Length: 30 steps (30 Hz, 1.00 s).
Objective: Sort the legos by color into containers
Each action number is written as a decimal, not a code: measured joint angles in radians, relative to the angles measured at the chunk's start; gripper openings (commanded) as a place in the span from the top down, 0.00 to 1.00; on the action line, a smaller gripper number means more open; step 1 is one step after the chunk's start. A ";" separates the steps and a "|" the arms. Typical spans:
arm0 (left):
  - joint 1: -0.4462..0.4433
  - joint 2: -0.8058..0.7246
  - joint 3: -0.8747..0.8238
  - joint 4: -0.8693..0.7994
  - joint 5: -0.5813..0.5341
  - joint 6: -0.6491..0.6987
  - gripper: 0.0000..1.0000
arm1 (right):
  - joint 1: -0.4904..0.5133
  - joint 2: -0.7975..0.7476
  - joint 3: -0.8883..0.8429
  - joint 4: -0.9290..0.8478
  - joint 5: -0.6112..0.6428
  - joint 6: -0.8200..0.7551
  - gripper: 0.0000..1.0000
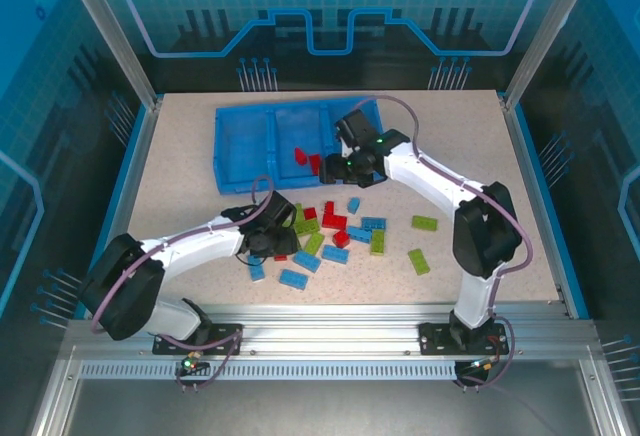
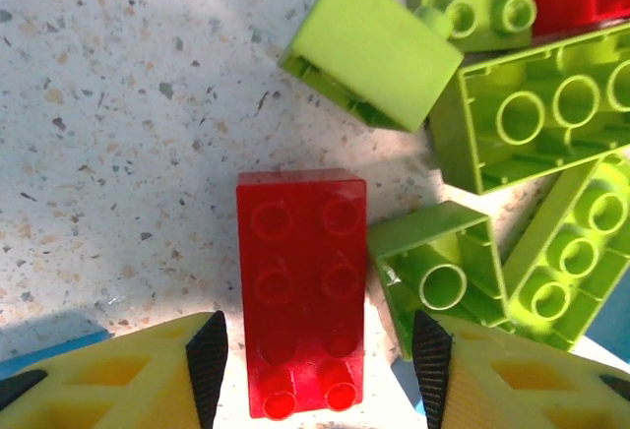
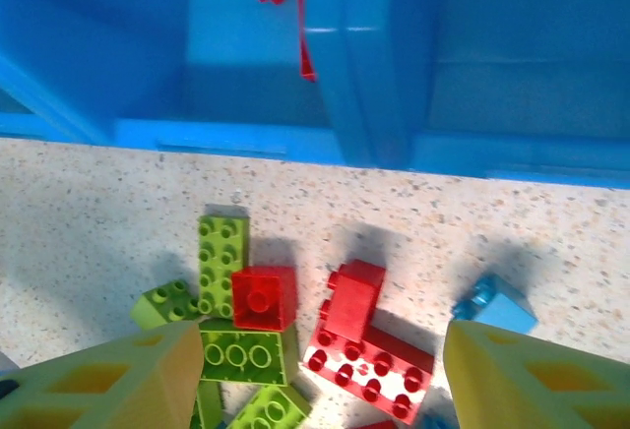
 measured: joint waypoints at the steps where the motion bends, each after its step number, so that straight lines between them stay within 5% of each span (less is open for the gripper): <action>1: -0.001 0.000 -0.009 0.002 -0.002 -0.001 0.45 | -0.006 -0.012 -0.011 0.000 0.005 0.000 0.33; 18: -0.008 0.030 -0.032 0.038 -0.018 0.001 0.45 | -0.050 -0.097 -0.102 0.013 0.037 0.000 0.33; 25: -0.011 0.075 -0.005 0.054 -0.023 0.011 0.72 | -0.040 -0.117 -0.149 0.010 0.061 -0.012 0.33; 30: -0.011 0.082 0.000 0.059 -0.031 0.009 0.75 | 0.010 -0.164 -0.212 0.011 0.099 -0.070 0.33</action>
